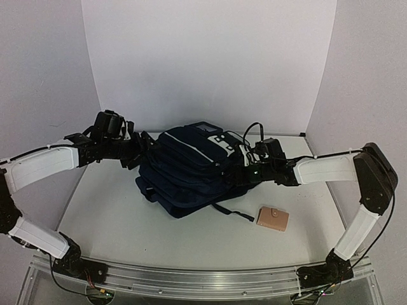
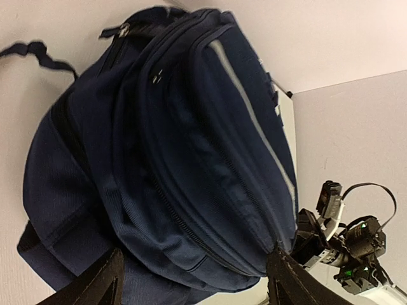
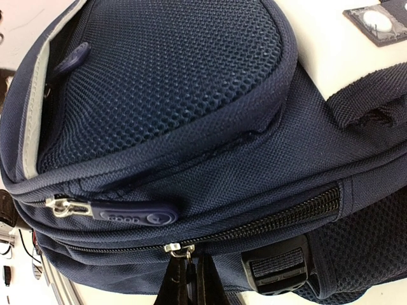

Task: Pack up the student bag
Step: Zip the student bag at the center of the board, then unzip the student bag at the center of the board.

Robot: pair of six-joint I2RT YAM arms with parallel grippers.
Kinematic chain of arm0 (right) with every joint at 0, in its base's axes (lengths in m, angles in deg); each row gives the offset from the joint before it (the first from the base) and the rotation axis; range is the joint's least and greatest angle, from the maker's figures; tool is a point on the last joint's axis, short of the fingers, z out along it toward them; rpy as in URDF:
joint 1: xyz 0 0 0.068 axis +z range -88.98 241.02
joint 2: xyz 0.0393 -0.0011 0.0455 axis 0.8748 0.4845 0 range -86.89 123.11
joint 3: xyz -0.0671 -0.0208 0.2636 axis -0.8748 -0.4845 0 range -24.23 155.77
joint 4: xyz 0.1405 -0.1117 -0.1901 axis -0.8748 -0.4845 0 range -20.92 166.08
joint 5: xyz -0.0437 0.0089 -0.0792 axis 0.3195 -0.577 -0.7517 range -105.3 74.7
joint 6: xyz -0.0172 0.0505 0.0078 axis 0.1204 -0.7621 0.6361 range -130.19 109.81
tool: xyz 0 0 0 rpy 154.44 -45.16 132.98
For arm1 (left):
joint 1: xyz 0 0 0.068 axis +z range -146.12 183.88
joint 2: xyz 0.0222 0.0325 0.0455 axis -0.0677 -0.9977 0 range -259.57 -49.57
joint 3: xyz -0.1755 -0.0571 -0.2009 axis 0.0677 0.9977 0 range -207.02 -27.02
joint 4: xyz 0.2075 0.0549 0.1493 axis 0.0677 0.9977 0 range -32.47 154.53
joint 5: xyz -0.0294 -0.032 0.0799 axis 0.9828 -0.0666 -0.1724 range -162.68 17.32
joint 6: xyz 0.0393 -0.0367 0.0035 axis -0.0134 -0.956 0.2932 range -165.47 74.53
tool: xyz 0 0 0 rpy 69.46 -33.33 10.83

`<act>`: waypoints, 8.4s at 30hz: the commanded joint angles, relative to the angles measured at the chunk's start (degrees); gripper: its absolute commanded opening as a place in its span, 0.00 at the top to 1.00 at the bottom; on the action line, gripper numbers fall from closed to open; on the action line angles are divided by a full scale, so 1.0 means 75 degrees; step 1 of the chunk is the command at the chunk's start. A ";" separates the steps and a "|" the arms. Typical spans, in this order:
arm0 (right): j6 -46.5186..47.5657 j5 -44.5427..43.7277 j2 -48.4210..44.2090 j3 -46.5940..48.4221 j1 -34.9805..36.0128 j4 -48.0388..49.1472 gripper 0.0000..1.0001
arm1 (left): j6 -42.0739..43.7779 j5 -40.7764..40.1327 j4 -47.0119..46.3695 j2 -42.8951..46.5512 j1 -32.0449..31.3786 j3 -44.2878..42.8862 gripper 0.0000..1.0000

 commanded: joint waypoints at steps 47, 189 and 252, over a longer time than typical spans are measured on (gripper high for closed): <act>0.0808 -0.0843 -0.0016 0.0177 -0.1558 -0.1162 0.96 | 0.0980 0.1529 -0.0030 0.0378 0.1104 0.0465 1.00; -0.0089 -0.2818 -0.1507 0.2219 0.2343 -0.2752 0.32 | 0.7388 -0.1504 0.0700 -0.1324 -0.2805 -0.1410 0.72; 0.2066 -0.4032 -0.0627 0.2436 0.3075 -0.1429 0.39 | 0.5903 0.1470 0.0008 -0.0246 -0.0289 -0.0232 1.00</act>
